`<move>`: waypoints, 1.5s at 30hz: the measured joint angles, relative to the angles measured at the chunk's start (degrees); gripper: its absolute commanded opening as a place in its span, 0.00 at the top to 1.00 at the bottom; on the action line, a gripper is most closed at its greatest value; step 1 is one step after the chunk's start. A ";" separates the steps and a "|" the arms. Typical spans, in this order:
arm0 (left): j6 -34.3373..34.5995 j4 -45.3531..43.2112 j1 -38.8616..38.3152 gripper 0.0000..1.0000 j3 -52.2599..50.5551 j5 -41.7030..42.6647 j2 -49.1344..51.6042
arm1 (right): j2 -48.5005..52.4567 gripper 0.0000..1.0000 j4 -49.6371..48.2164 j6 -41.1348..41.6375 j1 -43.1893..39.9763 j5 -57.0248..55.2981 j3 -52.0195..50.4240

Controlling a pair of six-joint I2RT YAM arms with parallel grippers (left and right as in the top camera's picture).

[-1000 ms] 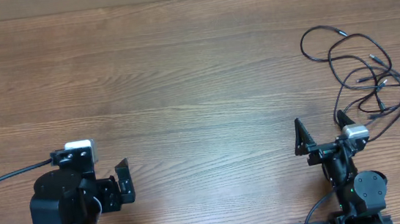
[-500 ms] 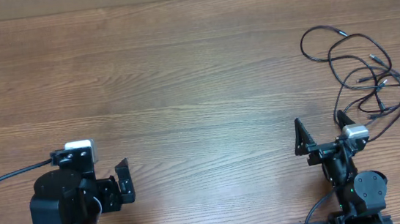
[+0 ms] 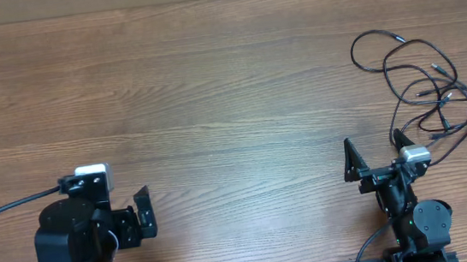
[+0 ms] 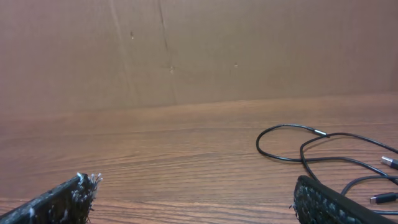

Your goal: Untangle cables

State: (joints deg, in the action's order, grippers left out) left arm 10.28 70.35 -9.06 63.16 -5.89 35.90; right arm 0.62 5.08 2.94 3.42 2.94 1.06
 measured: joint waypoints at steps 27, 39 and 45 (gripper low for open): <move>-3.04 -62.64 5.46 0.00 -54.23 6.10 -34.88 | 0.00 0.00 -0.04 0.02 0.00 0.00 0.00; -7.58 -75.28 5.46 0.01 -62.60 7.04 -35.06 | 0.00 0.00 -0.07 0.00 0.00 0.00 0.00; -10.23 -66.31 5.46 0.00 -62.66 8.22 -35.10 | 0.00 0.00 -0.04 0.04 0.00 0.00 0.00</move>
State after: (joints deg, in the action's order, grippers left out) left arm 0.05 4.03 -3.60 0.49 2.33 0.80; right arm 0.62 5.04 2.98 3.42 2.94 1.06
